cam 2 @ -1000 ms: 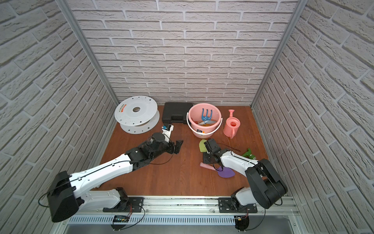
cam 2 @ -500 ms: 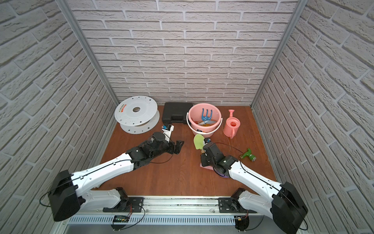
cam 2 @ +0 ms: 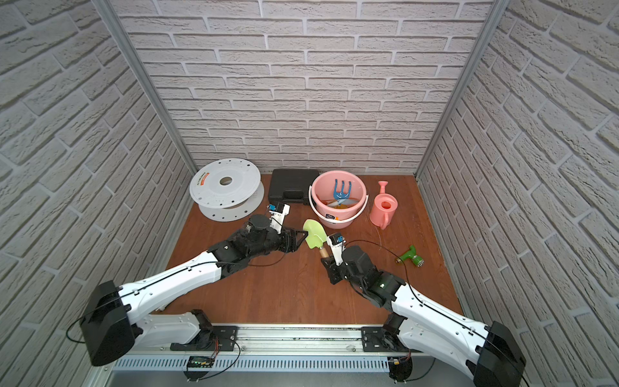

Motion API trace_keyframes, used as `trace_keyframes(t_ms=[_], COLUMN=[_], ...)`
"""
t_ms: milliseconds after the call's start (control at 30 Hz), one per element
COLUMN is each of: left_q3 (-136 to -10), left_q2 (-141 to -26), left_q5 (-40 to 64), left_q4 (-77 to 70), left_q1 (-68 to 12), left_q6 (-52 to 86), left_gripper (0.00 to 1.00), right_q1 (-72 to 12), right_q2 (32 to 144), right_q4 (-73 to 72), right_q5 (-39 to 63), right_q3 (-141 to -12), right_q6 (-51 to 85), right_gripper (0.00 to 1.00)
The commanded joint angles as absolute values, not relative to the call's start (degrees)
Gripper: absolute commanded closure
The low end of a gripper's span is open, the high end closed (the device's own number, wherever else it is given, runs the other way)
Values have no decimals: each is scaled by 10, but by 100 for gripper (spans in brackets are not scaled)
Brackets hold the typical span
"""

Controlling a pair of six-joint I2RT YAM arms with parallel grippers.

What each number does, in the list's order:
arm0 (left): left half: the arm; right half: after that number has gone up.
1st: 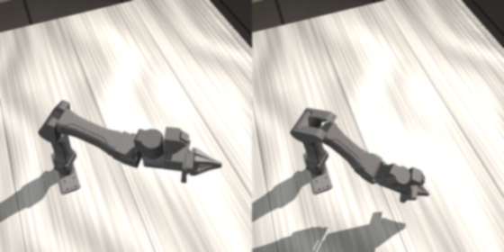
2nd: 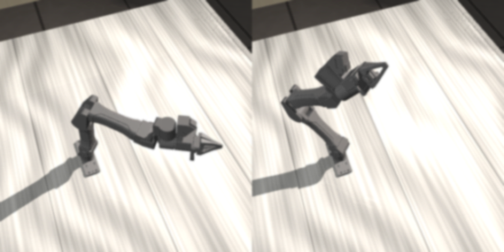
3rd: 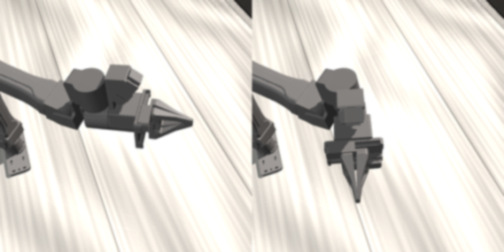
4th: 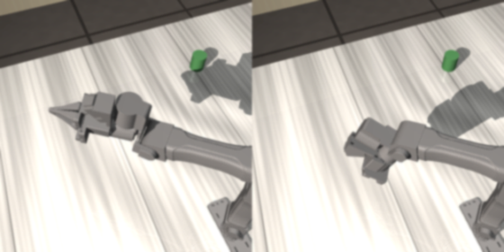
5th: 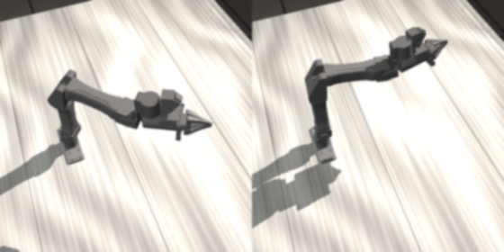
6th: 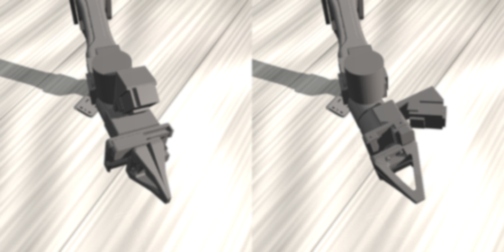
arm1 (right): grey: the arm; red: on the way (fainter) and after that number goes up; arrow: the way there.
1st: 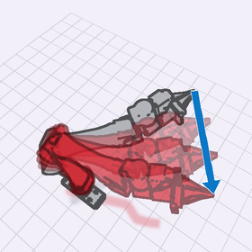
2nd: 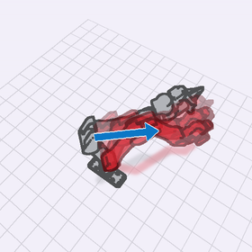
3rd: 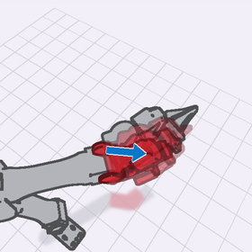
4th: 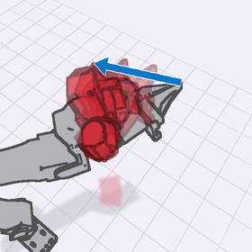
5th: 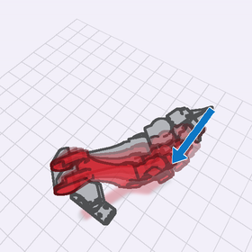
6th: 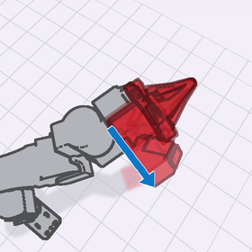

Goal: Organize the gardening tools
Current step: Pick up the gardening tool from the center of the board.

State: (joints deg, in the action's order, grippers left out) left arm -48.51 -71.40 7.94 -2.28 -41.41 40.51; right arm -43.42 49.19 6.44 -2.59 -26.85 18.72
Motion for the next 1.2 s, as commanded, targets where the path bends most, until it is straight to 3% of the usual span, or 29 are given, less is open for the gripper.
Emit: trace_keyframes(t_ms=[0, 400, 500, 533, 667, 800, 1000, 1167], left_q3=[-485, -536, -550, -557, -611, -697, -815, -897], left_q2=[-728, -788, -790, -791, -796, -825, -910, -1009], left_q5=[138, 156, 153, 152, 121, 54, -31, -77], left_q4=[-85, -84, -80, -75, -37, -3, -35, -103], left_q1=[-410, -404, -405, -404, -404, -404, -404, -404], left_q6=[420, 428, 426, 423, 387, 323, 227, 152], left_gripper=[40, 100, 100, 100, 100, 100, 100, 100], right_q1=[-441, -442, -442, -442, -442, -442, -442, -441], right_q2=[467, 432, 432, 431, 421, 395, 358, 361], right_q4=[-8, -3, -1, 1, 27, 59, 73, 82], right_q5=[0, -2, -12, -20, -90, -165, -195, -201], right_q3=[-258, -245, -245, -245, -246, -245, -237, -241], right_q6=[170, 165, 166, 168, 181, 202, 213, 216], right_gripper=[97, 97, 96, 90, 47, 27, 16, 14])
